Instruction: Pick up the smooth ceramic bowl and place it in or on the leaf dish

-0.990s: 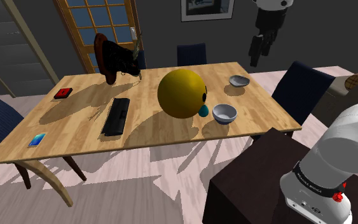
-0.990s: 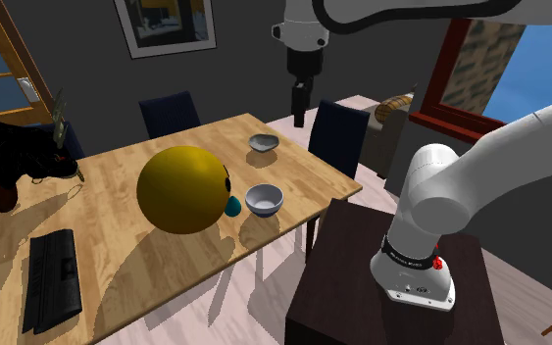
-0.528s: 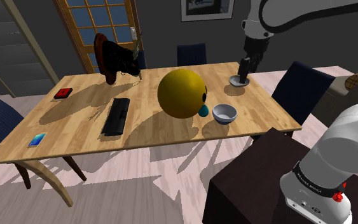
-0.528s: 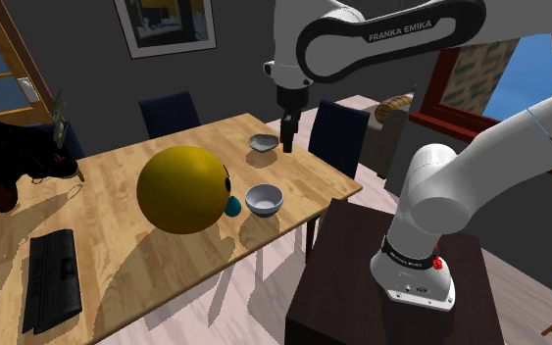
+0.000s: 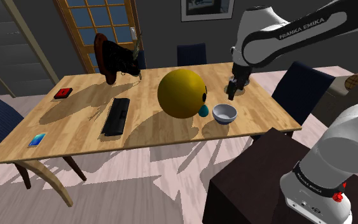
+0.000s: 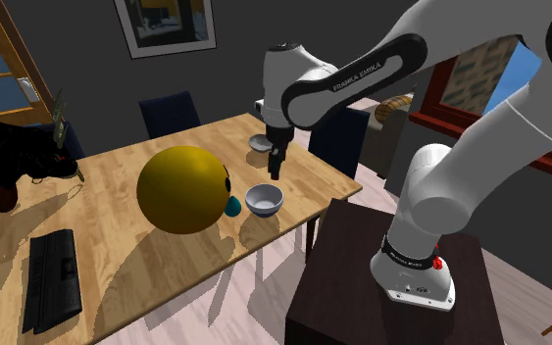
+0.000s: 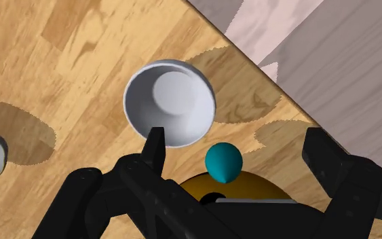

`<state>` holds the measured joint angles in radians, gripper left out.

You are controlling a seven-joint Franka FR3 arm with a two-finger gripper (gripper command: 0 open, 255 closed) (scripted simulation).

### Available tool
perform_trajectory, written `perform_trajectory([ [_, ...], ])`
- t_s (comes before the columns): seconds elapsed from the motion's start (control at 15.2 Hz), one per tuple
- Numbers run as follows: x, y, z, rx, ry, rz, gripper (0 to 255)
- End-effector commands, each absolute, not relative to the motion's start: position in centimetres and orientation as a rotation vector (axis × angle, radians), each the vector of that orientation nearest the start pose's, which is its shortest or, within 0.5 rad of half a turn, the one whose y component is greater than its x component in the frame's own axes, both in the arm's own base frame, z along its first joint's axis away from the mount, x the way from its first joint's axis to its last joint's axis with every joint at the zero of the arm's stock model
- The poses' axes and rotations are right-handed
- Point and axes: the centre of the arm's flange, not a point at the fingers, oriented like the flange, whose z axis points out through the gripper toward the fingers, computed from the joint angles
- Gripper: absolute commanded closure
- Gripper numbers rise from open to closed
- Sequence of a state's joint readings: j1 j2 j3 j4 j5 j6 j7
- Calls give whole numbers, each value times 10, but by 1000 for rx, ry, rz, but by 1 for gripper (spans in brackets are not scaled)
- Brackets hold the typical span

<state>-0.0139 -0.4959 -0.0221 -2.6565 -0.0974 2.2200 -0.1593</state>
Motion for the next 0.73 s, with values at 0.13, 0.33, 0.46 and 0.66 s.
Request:
perform_trajectory([
  [0.13, 399, -20, 357, -3191, -295, -109, 0],
  [0.33, 412, -22, 320, -3182, -297, -123, 0],
  [0.46, 421, -23, 296, -3177, -298, -133, 0],
  [0.66, 435, -25, 259, -3169, -300, -147, 0],
])
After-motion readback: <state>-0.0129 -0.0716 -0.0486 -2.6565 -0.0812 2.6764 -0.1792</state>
